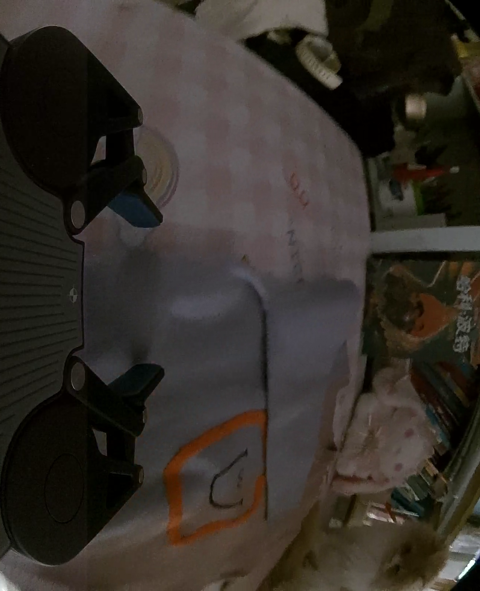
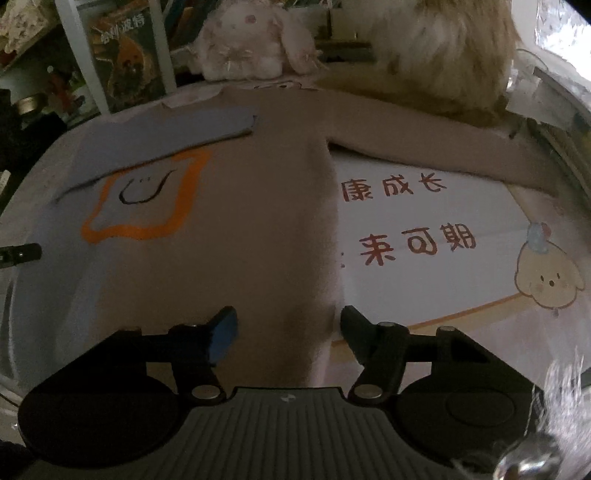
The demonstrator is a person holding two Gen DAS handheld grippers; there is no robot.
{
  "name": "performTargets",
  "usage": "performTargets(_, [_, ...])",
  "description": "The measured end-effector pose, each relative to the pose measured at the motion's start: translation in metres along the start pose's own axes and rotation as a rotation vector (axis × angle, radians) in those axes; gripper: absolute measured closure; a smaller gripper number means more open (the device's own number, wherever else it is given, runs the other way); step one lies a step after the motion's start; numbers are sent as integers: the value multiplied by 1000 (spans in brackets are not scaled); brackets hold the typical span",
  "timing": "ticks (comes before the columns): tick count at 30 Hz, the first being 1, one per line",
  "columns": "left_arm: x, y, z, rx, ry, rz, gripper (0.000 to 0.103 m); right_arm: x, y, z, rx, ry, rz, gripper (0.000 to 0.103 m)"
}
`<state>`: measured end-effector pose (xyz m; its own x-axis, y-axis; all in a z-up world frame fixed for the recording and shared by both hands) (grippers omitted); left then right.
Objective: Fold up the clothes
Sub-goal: 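Press the folded sleeve flat with the left gripper and release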
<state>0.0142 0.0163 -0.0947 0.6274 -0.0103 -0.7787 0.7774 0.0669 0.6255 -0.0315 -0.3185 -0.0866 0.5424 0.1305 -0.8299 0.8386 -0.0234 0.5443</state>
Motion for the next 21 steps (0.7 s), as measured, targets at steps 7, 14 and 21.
performTargets(7, [1,-2,-7,-69,-52,15,68,-2,-4,-8,21,-37,19,83])
performTargets(14, [-2,4,-21,-112,-139,20,95,-2,-6,-24,31,-40,31,88])
performTargets(21, [-4,4,-61,-125,-85,27,95,3,-4,-60,-36,-5,31,89])
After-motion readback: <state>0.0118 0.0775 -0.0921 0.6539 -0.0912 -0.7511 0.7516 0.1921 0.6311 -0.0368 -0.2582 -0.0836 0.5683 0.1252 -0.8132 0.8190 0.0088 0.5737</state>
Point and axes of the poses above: each gripper's, at about its wrist camera, not at the fingertips, and x roughly the way its jaws point, z to its right, y to its top, the point moved 7 cm from there along x, roughly the way its jaws point, and after that the axes turned 2 degrees about -z, right-handed, at the moved point
